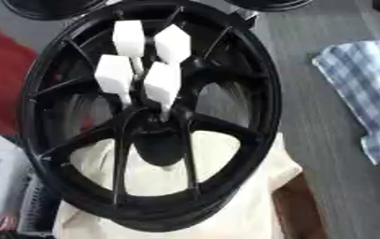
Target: Pull the pin out of the wheel hub.
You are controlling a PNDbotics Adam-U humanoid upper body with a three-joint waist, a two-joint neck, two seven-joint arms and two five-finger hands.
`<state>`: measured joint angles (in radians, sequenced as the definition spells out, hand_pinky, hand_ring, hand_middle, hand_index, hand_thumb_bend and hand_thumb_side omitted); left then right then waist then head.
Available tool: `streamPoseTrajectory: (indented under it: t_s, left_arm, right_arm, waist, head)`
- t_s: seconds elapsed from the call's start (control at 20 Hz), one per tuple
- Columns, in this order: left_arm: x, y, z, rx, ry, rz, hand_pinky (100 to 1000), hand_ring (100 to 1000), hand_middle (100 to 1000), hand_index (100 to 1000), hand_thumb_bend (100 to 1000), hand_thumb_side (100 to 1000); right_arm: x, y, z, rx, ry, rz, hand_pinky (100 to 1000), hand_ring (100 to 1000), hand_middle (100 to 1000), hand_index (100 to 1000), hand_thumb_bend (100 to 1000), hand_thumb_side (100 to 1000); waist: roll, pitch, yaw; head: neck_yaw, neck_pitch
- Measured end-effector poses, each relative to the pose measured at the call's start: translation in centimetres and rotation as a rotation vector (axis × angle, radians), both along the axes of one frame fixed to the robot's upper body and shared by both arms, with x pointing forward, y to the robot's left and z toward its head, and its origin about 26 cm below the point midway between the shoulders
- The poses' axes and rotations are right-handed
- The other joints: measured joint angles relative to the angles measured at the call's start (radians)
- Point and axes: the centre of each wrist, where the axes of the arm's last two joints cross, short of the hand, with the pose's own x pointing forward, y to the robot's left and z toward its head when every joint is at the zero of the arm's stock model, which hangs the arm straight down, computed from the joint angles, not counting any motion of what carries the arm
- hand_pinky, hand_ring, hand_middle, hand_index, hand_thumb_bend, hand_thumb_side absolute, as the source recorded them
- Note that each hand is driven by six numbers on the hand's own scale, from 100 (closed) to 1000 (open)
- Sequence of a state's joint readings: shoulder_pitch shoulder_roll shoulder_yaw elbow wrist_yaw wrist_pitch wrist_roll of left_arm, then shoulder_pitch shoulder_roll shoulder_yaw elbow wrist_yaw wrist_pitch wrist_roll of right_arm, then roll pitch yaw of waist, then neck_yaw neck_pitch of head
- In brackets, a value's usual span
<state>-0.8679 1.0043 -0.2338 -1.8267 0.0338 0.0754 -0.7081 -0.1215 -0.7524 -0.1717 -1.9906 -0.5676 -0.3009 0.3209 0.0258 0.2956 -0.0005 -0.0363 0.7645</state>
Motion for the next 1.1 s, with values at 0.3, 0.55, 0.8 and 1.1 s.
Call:
streamPoseTrajectory:
  t_s: [0.3, 0.55, 0.8, 1.1]
  left_arm:
    - [0.9, -3.3, -0.6, 0.069, 0.099, -0.035, 711, 567, 691, 845, 100, 624]
    - [2.2, -5.4, -1.3, 0.112, 0.163, -0.061, 719, 611, 697, 846, 100, 644]
    - [3.0, -6.7, -1.7, 0.154, 0.209, -0.088, 758, 669, 761, 863, 100, 645]
    - [3.3, -7.8, -2.6, 0.222, 0.243, -0.116, 776, 671, 762, 852, 122, 517]
  right_arm:
    - [0.0, 0.1, -0.1, -0.006, 0.008, 0.004, 989, 1000, 871, 885, 100, 591]
    - [0.1, 0.2, -0.1, -0.009, 0.012, 0.006, 989, 1000, 869, 885, 100, 592]
    - [0.2, 0.3, 0.1, -0.012, 0.019, 0.013, 989, 1000, 868, 884, 100, 594]
    - [0.3, 0.4, 0.3, -0.013, 0.025, 0.018, 992, 1000, 868, 885, 100, 589]
  waist:
    - [0.003, 0.0, -0.018]
    - [0.004, 0.0, -0.021]
    - [0.004, 0.0, -0.02]
    - [0.003, 0.0, -0.019]
  head:
    - [0.007, 0.0]
    - [0.018, 0.0]
    - [0.021, 0.0]
    - [0.02, 0.0]
